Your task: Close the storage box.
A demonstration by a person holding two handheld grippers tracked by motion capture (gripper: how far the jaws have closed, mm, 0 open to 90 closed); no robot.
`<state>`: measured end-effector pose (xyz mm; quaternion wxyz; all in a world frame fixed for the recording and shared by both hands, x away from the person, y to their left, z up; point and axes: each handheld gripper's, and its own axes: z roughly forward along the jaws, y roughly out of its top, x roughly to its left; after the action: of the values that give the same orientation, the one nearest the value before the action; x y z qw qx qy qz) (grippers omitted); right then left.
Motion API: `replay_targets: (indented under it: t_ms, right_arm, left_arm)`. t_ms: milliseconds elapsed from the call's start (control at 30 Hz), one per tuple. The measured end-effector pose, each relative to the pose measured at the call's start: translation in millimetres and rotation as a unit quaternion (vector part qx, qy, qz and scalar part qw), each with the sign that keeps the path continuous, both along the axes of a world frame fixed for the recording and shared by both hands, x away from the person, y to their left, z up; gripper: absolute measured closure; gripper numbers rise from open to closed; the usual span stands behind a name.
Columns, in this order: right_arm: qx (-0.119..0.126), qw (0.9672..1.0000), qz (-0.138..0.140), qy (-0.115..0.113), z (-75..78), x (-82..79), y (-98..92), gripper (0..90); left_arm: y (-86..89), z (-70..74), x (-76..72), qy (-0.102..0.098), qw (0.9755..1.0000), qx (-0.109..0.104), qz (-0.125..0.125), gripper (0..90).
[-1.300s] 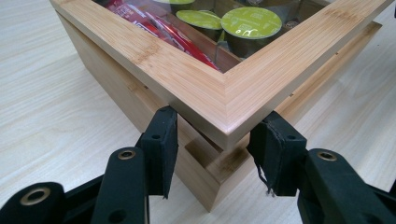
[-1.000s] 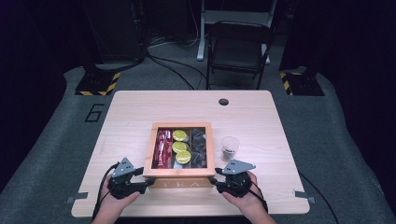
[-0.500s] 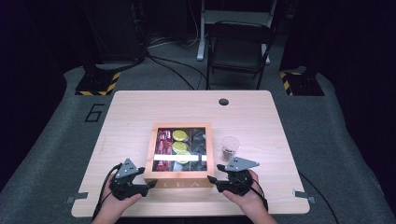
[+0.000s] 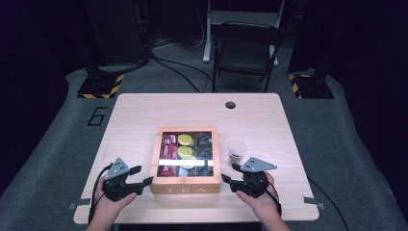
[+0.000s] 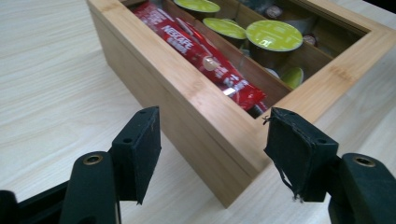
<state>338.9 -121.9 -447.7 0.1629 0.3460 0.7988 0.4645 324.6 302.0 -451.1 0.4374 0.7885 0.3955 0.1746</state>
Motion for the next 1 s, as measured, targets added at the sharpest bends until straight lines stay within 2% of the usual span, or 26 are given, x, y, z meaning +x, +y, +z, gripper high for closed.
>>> replay_targets:
  t_ms: [167, 233, 467, 533, 667, 867, 1000]
  right_arm:
    - [-0.003, 0.9998, -0.018, 0.006, -1.8, 0.9, -5.5, 42.7]
    - [-0.009, 0.9997, -0.020, 0.006, -3.4, 1.8, -8.2, 42.8]
    - [-0.021, 0.9990, -0.038, 0.011, -9.3, 4.3, -18.3, 43.3]
    - [-0.016, 0.9986, -0.047, 0.017, -10.8, 4.2, -20.0, 43.5]
    - [-0.021, 0.9983, -0.052, 0.017, -13.9, 5.1, -23.5, 44.1]
    - [-0.028, 0.9979, -0.048, 0.033, -20.6, 5.4, -25.8, 47.0]
    - [-0.033, 0.9980, -0.048, 0.027, -21.2, 4.3, -25.9, 47.5]
  left_arm:
    - [8.6, -1.7, 6.2, -0.006, 0.9998, 0.000, 0.018, 37.4]
    - [13.0, -2.6, 9.2, 0.003, 0.9998, 0.001, 0.021, 38.3]
    - [23.2, -9.5, 19.8, 0.010, 0.9991, 0.002, 0.040, 39.4]
    - [24.9, -12.0, 22.4, 0.010, 0.9989, 0.005, 0.046, 39.5]
    - [27.8, -17.2, 28.4, 0.019, 0.9982, 0.001, 0.056, 40.6]
    - [31.0, -23.8, 37.0, 0.033, 0.9973, -0.008, 0.065, 40.5]
    - [29.9, -26.4, 40.4, 0.034, 0.9971, -0.006, 0.068, 39.2]
